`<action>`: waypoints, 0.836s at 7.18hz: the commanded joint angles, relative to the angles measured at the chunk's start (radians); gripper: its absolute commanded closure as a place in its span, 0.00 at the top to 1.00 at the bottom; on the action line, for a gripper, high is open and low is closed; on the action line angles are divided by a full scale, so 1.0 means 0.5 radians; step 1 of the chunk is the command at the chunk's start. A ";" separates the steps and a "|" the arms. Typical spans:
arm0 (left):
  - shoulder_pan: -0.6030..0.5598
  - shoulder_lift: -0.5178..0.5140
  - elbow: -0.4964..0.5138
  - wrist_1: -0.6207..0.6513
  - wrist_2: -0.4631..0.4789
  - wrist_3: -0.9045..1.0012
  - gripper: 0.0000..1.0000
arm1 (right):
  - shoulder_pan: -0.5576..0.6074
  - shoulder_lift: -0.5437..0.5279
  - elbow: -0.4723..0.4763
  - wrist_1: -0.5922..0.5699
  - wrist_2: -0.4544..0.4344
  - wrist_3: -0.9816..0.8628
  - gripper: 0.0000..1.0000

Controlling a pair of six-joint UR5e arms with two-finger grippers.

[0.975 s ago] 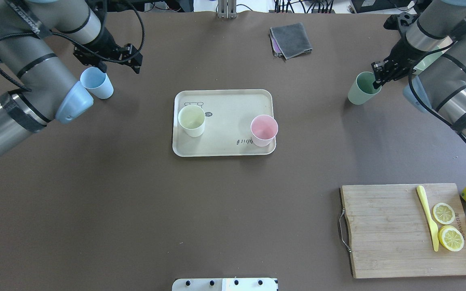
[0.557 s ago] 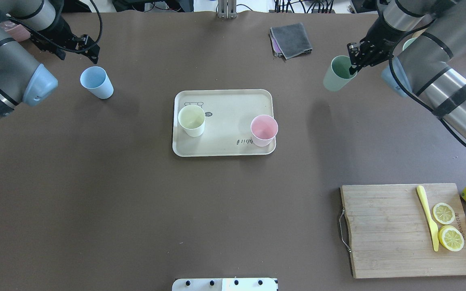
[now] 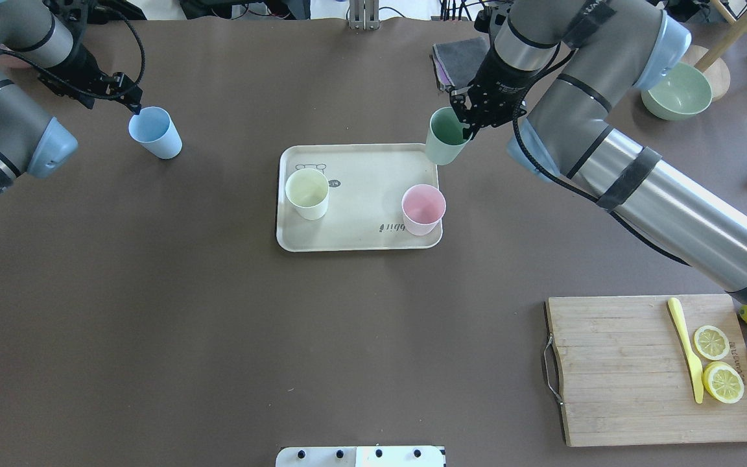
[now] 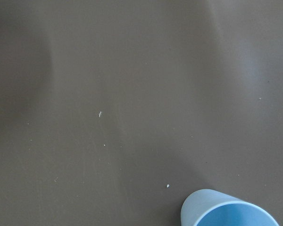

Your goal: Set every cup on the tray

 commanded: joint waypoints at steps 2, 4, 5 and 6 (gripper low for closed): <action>0.083 0.026 0.001 -0.027 -0.024 -0.046 0.80 | -0.158 0.087 -0.018 0.008 -0.183 0.125 0.00; 0.083 0.026 0.004 -0.030 -0.024 -0.080 0.00 | -0.171 0.090 -0.058 0.075 -0.202 0.141 0.00; 0.083 0.007 -0.020 -0.021 -0.055 -0.098 0.00 | -0.186 0.111 -0.068 0.078 -0.218 0.162 0.00; 0.080 -0.026 -0.024 -0.008 -0.152 -0.147 0.00 | -0.189 0.115 -0.080 0.078 -0.236 0.168 0.00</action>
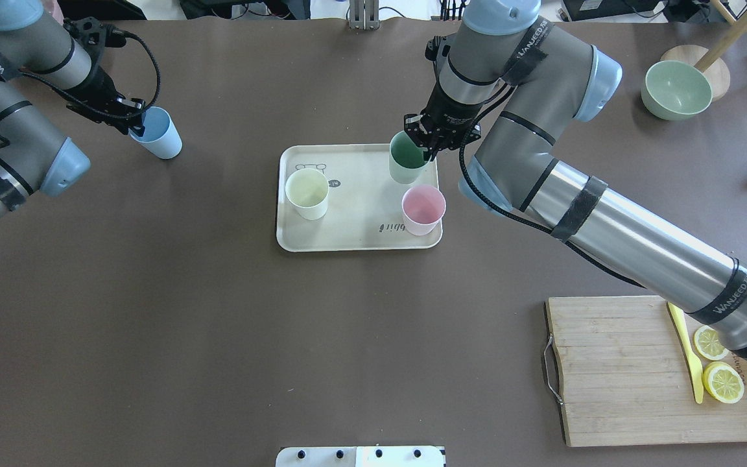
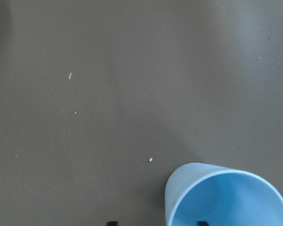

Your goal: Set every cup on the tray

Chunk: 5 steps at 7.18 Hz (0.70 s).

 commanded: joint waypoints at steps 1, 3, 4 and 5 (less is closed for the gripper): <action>-0.002 -0.092 -0.040 0.037 -0.129 -0.169 0.00 | -0.012 0.022 -0.021 0.003 -0.024 0.047 0.13; 0.098 -0.297 -0.096 0.159 -0.133 -0.427 0.00 | 0.037 0.041 -0.024 0.003 -0.021 0.068 1.00; 0.200 -0.392 -0.090 0.160 -0.117 -0.574 0.00 | 0.098 0.041 -0.024 0.000 -0.006 0.044 1.00; 0.286 -0.463 -0.074 0.163 -0.075 -0.678 0.00 | 0.153 0.029 -0.024 -0.003 0.010 0.001 1.00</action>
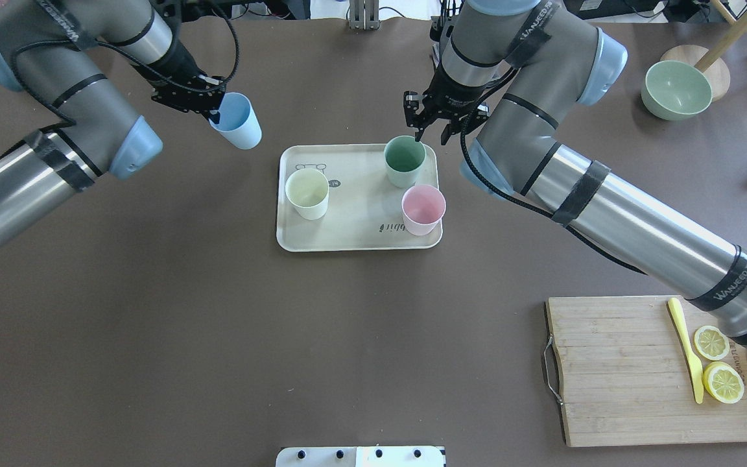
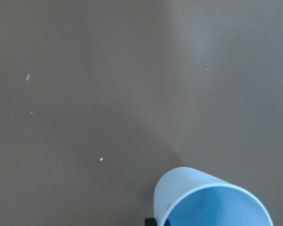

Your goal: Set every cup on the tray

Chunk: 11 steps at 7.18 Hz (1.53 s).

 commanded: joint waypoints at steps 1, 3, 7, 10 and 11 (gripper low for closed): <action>0.204 -0.150 0.013 0.007 0.162 -0.227 0.00 | 0.142 -0.039 0.000 -0.003 0.093 -0.128 1.00; 0.327 -0.227 0.038 0.007 0.227 -0.353 0.00 | 0.250 -0.188 0.009 -0.003 0.167 -0.346 1.00; 0.306 -0.233 0.090 0.003 0.320 -0.261 0.98 | 0.333 -0.312 0.043 -0.003 0.188 -0.488 1.00; 0.105 -0.078 -0.066 0.049 0.189 -0.063 0.98 | 0.473 -0.428 0.067 -0.013 0.219 -0.688 1.00; 0.010 0.160 -0.279 0.104 0.172 0.066 0.98 | 0.605 -0.541 0.067 -0.013 0.244 -0.942 1.00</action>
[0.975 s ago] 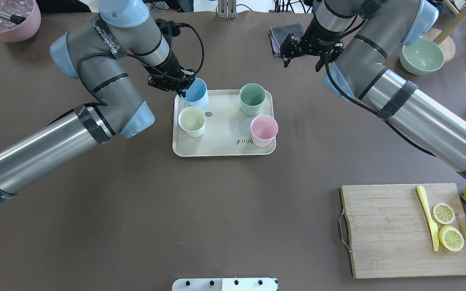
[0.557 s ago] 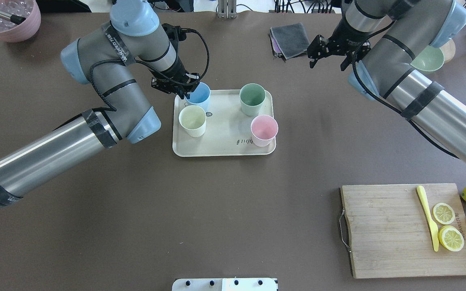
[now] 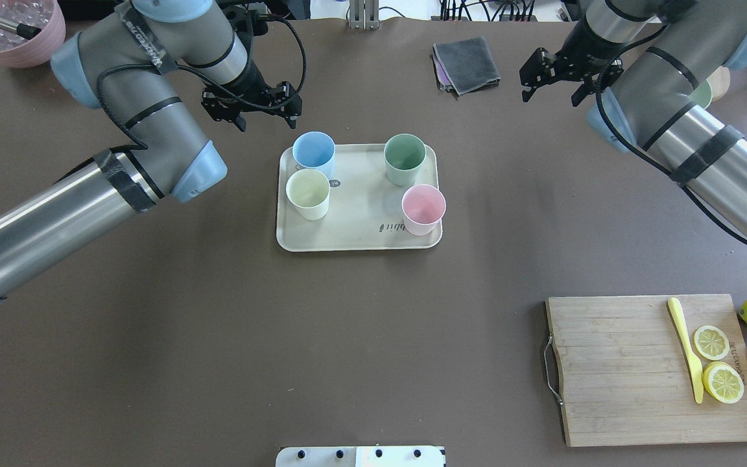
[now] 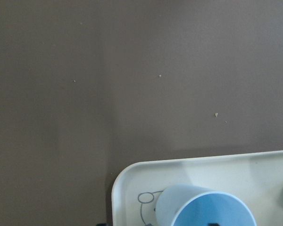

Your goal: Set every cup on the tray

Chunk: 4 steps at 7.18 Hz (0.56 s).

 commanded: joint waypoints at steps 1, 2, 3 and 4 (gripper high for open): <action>-0.248 0.439 -0.396 0.157 -0.052 0.423 0.98 | 0.257 -0.229 0.004 -0.002 0.054 -0.424 1.00; -0.395 0.618 -0.564 0.331 -0.055 0.796 0.98 | 0.417 -0.348 0.004 -0.017 0.067 -0.678 1.00; -0.603 0.765 -0.636 0.451 -0.064 1.140 0.98 | 0.555 -0.438 -0.020 -0.035 0.079 -0.966 1.00; -0.821 0.937 -0.616 0.464 -0.195 1.529 0.98 | 0.644 -0.451 -0.014 -0.178 0.076 -1.117 1.00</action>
